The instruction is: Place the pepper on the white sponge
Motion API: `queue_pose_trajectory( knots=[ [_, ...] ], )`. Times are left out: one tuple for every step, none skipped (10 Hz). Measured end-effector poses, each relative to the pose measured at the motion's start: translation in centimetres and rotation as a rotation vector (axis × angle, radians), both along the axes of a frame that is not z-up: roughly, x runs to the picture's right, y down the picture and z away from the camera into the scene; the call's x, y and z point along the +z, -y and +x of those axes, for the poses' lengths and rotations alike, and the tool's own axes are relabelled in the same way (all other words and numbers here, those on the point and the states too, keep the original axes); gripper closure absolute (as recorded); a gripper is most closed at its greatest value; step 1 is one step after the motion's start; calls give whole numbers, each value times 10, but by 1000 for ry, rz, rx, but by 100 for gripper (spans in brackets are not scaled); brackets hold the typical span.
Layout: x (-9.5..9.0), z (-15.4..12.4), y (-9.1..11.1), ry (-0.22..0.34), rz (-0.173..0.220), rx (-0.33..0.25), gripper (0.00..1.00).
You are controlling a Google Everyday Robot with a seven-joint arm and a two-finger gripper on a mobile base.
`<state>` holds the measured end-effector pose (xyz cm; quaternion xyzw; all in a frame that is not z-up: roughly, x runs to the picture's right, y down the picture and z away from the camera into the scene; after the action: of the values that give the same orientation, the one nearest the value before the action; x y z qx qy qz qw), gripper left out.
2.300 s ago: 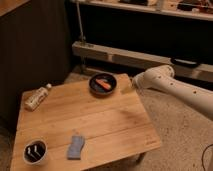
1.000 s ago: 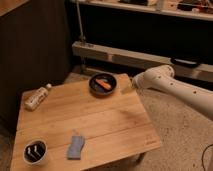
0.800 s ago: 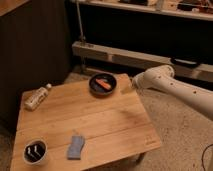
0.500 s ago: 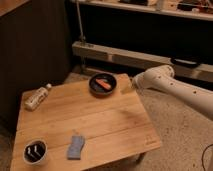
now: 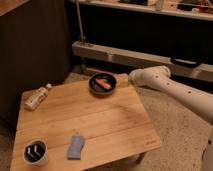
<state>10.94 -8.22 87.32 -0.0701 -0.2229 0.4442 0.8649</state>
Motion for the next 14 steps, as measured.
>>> queue_pose_trajectory(
  knots=[
    [7,-11,8,48,26,-2,20],
    [13,-27,19,128,56,-16,20],
    [17,-35,21,165,64,-38,20],
    [20,-48,24,192,75,-89,20],
    [24,-60,21,178,85,-168,20],
    [29,-68,17,130,74,-244,20],
    [31,-69,14,96,56,-273,20],
    [36,-69,9,79,39,-290,20],
    [41,-67,4,66,24,-297,20],
    [54,-63,-4,56,-7,-295,20],
    [60,-62,-7,54,-24,-291,20],
    [65,-62,-11,49,-47,-290,20],
    [68,-63,-13,47,-57,-294,20],
    [72,-64,-19,45,-69,-301,20]
  ],
)
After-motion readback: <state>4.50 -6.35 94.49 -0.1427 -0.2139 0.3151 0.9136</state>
